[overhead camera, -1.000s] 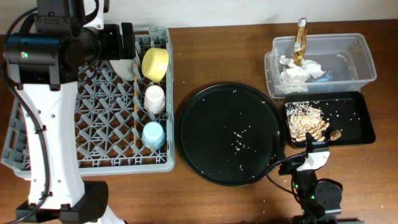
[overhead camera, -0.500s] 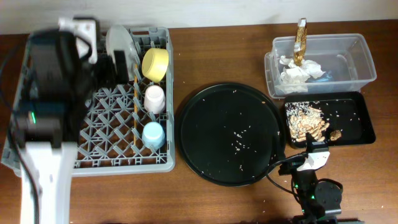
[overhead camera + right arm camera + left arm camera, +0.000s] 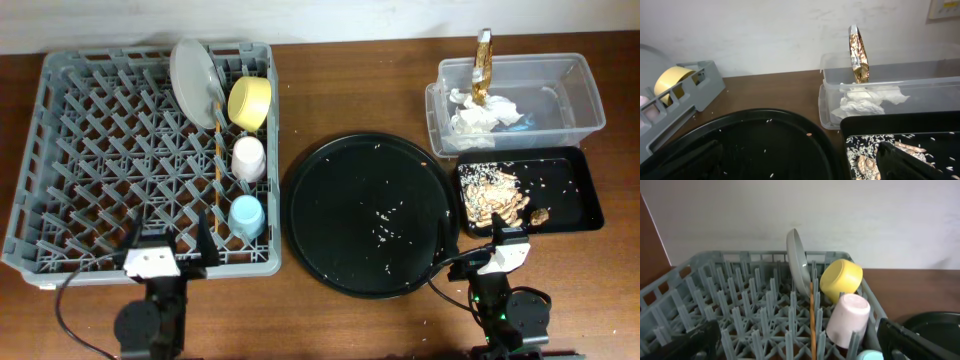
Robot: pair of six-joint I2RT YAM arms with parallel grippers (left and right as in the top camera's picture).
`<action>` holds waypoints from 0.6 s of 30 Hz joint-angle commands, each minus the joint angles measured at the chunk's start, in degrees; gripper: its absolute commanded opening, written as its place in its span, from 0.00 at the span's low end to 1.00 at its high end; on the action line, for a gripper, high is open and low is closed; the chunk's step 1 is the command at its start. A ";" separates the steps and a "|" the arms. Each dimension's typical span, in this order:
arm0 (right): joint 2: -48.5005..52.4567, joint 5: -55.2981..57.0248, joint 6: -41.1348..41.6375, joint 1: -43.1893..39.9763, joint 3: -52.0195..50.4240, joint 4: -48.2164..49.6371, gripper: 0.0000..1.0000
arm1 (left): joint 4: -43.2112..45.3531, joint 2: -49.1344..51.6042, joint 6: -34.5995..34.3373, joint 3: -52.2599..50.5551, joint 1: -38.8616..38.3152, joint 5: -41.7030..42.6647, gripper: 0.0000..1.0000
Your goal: Sort waste into correct bins and load items into the dishwasher rack
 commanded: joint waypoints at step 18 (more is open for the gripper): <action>-0.31 -0.31 0.39 0.35 -0.31 -0.22 0.99 | -3.85 -11.28 7.76 -9.90 -0.28 1.53 0.99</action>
